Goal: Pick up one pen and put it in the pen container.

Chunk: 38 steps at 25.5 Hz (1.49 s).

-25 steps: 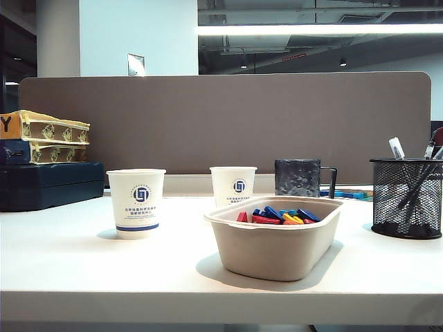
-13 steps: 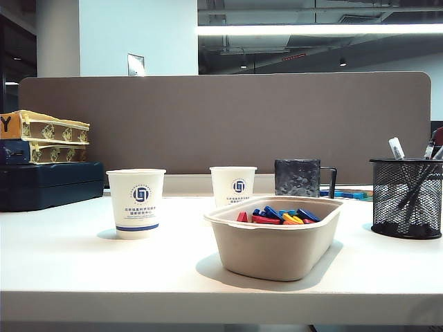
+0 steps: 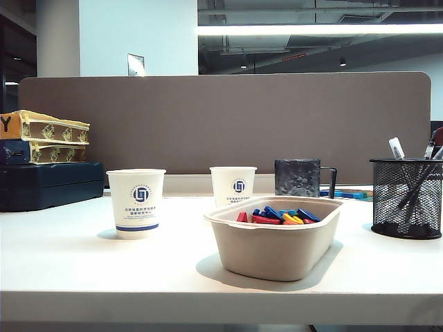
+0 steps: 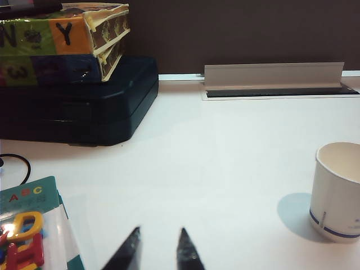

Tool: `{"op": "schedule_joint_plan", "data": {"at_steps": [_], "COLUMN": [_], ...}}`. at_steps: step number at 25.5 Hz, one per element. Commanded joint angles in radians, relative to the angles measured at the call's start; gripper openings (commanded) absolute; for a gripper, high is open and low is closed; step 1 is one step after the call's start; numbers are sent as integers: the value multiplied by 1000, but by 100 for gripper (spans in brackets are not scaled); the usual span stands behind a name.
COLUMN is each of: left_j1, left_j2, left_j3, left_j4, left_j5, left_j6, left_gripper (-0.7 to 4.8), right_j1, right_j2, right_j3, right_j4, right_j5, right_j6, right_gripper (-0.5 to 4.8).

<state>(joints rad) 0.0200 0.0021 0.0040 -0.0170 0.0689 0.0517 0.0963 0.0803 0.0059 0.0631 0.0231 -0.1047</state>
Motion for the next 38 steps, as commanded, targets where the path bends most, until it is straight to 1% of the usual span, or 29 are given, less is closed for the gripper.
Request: {"op": "schedule_joint_plan", "data": {"at_steps": [1,7,12,22,31,38], "left_j1": [2,2,2,2,2,2], "left_j2": [0,0,0,0,0,0], "left_j3": [3,3,3,3,3,3], "left_j4": [18,18,18,15,14,14], "left_j5": [3,3,3,3,3,3], "left_j6": [-3,-3,-3,-3,-3,-3], "left_gripper": [80,80,80,81,81,80], "right_j1": [-1,-1,-2,-5,-46,-43], "right_j2": [-1,-12,-84,-84,-84,-84], "right_j3": [-5,-5,-5,-5,-5,-5], "right_j4": [16,15,14,14,13,13], "right_j5": [0,0,0,0,1,1], "right_j6": [0,0,0,0,-1,0], "right_gripper": [-1,-1,-1,-1,-1,-1]}}
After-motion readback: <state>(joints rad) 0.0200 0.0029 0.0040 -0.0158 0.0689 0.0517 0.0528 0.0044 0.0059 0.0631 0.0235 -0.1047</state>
